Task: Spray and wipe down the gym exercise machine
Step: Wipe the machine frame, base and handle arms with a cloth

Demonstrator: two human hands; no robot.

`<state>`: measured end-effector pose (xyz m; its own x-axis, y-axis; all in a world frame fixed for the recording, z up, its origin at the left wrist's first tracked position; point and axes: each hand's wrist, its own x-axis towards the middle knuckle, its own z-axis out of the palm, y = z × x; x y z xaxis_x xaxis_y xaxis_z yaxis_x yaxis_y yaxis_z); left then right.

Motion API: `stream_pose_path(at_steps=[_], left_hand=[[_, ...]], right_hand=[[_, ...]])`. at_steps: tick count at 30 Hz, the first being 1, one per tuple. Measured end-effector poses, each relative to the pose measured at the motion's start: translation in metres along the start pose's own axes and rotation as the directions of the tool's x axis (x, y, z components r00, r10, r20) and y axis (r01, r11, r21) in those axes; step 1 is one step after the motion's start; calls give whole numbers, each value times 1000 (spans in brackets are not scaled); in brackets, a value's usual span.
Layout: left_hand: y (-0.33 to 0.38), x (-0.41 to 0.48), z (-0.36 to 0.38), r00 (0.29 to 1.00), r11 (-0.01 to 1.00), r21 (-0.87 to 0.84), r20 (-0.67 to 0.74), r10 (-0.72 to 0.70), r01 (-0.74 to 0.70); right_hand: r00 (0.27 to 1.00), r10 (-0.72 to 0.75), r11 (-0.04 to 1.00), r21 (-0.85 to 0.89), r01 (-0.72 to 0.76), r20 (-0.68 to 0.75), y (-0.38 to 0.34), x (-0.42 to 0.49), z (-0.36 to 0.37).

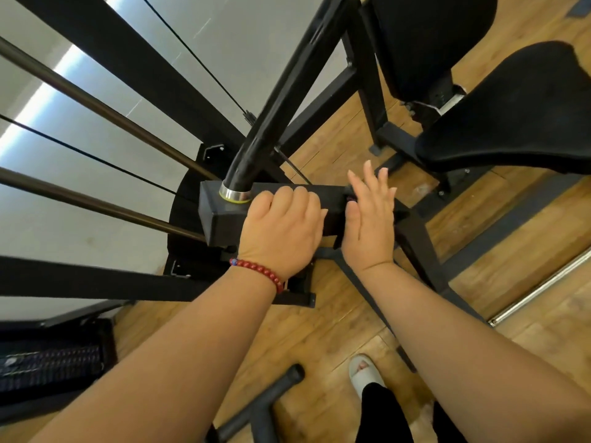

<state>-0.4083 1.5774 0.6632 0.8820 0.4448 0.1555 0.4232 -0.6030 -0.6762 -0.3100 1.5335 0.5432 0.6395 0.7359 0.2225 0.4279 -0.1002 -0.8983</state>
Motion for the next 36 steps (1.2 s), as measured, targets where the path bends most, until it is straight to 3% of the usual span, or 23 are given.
stream_pose_path(at_steps=[4,6,11,13,15,17,19,25,30,32,36], left_hand=[[4,1,2,999,999,33,-20,-28,28],[6,2,4,999,998,48,-26,-39,41],[9,3,6,999,997,58,-30,-43,44],[10,1,7,998,997,57,-34,-53,55],[11,1,7,995,995,45,-40,-87,88],[17,2,6,990,991,-14,-37,-136,136],[29,2,8,986,983,-89,-30,-162,159],[73,14,24,990,968,-209,3,-138,136],[85,13,40,993,975,-195,-23,-117,110],[86,14,46,985,956,-261,-72,-158,134],[91,14,51,974,952,-267,-128,-189,150]], right_hand=[[944,308,951,27,-307,-120,35,11,-3],[921,363,932,39,-361,-142,24,13,0],[999,44,999,21,-44,-23,4,-2,2],[1000,-1,1000,6,1,-1,26,1,-1],[991,121,993,7,-121,-59,55,5,-2],[930,338,941,73,-331,-146,77,6,-2],[891,418,907,133,-400,-175,74,8,0],[988,131,990,65,-126,-78,55,8,0],[912,382,916,191,-352,-149,104,9,0],[912,385,915,191,-355,-145,101,10,-1],[991,122,987,115,-115,-58,74,5,-3]])
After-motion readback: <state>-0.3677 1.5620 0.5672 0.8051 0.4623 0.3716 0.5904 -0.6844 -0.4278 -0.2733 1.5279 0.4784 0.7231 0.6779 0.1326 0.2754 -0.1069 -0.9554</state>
